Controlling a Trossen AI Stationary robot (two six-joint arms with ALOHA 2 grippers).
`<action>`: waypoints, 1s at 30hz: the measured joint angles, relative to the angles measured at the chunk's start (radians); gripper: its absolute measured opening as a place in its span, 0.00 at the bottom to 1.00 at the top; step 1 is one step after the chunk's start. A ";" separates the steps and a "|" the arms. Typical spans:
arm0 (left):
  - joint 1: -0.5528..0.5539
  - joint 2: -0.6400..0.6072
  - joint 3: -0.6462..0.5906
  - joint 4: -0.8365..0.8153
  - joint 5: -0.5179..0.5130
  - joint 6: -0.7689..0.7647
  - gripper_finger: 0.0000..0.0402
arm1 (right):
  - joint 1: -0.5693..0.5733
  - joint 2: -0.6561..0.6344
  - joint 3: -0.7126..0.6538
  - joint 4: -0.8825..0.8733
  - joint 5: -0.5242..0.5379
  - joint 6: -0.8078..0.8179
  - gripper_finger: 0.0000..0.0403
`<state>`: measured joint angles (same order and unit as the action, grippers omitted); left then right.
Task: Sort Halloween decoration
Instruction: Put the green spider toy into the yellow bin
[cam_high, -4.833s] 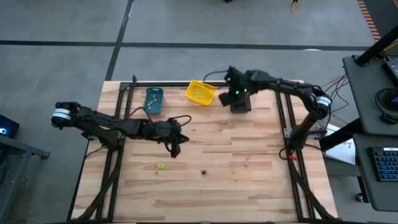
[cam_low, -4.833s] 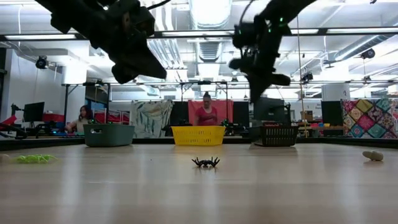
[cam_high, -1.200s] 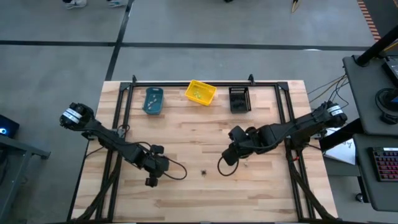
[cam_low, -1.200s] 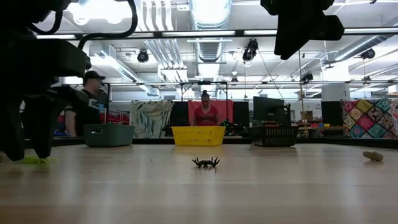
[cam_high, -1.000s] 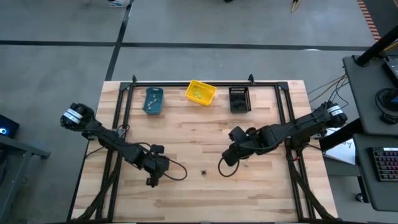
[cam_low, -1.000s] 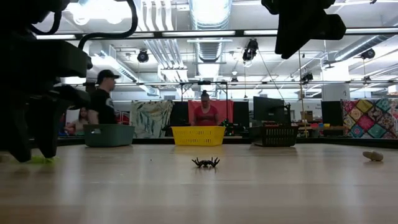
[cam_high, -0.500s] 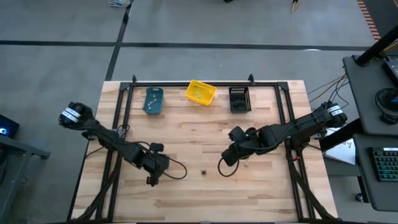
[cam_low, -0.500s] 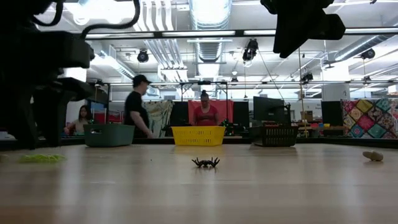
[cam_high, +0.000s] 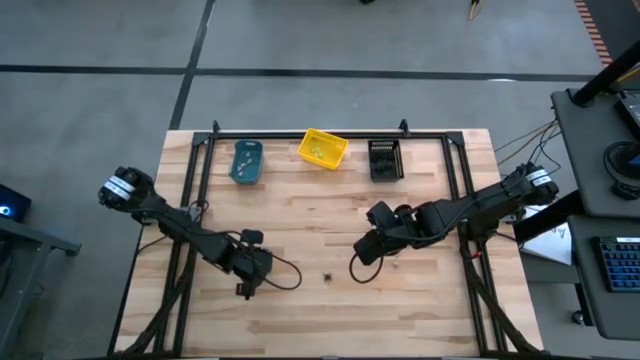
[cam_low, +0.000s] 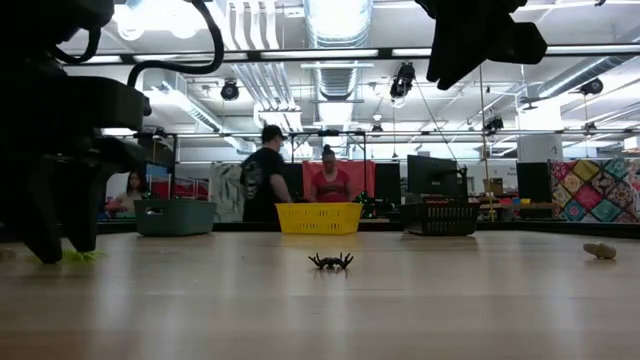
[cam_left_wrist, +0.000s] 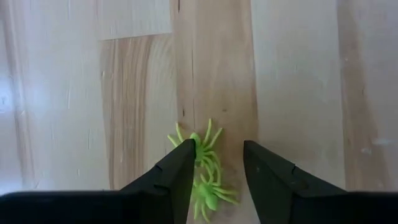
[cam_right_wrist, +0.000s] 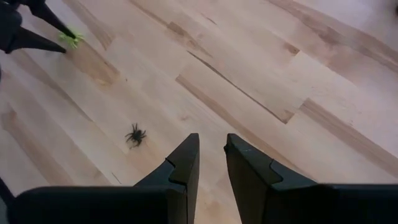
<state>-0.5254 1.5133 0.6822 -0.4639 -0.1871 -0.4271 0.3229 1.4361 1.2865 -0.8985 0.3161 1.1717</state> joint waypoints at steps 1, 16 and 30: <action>0.000 0.005 0.000 0.002 -0.002 0.000 0.30 | 0.000 0.000 0.000 0.003 0.000 0.000 0.18; 0.002 -0.005 -0.004 0.030 -0.042 -0.031 0.02 | 0.000 0.000 0.000 0.016 0.024 -0.004 0.18; 0.006 -0.008 0.057 0.109 -0.038 -0.012 0.00 | -0.010 0.000 0.000 0.092 0.025 -0.028 0.18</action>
<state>-0.5194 1.5051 0.7395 -0.3550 -0.2253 -0.4389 0.3131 1.4361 1.2865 -0.8065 0.3411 1.1439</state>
